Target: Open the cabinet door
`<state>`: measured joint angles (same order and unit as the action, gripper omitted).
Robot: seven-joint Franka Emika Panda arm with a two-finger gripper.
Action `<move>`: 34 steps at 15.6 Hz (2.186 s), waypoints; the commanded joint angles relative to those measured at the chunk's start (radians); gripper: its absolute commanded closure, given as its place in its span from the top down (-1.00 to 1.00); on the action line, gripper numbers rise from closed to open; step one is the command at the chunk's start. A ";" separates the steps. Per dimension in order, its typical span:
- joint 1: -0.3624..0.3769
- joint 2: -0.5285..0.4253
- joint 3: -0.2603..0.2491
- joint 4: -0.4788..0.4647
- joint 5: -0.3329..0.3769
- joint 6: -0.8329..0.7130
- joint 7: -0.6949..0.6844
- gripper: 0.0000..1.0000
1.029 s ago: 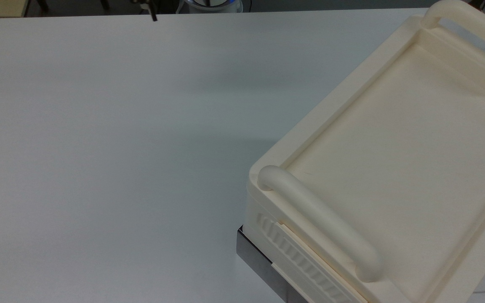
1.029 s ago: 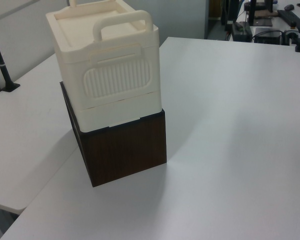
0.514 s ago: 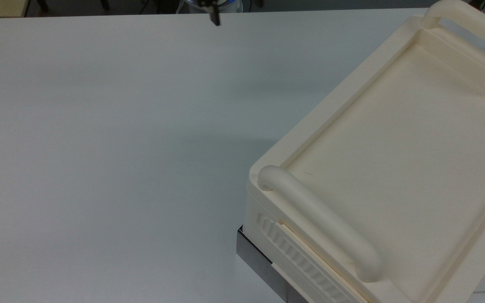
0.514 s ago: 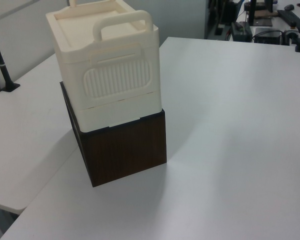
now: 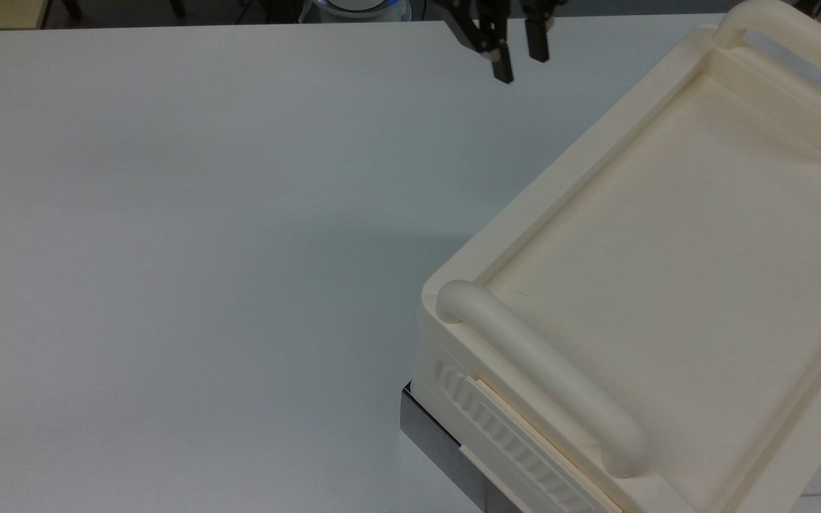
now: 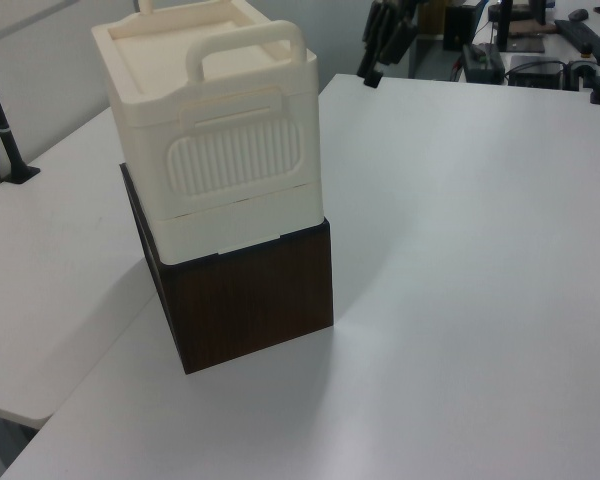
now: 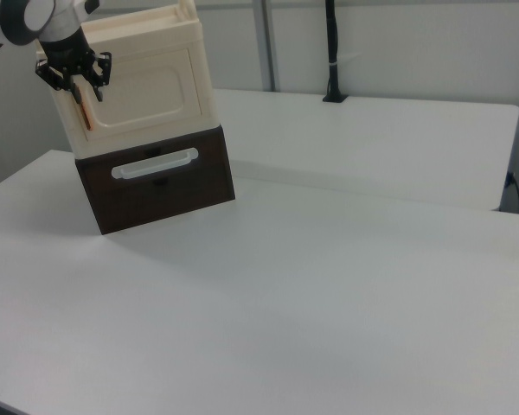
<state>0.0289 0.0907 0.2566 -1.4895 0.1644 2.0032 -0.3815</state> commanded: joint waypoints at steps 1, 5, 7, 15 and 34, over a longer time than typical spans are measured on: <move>-0.004 0.033 0.041 0.017 0.017 0.074 0.001 -0.30; 0.020 0.049 0.049 0.017 0.015 0.132 0.006 -0.31; 0.025 0.064 0.067 0.017 0.015 0.155 0.010 -0.31; 0.043 0.103 0.078 0.015 0.006 0.230 0.021 -0.31; 0.034 0.086 0.078 -0.027 0.001 0.263 0.029 -1.00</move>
<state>0.0632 0.1970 0.3376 -1.4824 0.1642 2.2490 -0.3731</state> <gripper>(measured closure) 0.863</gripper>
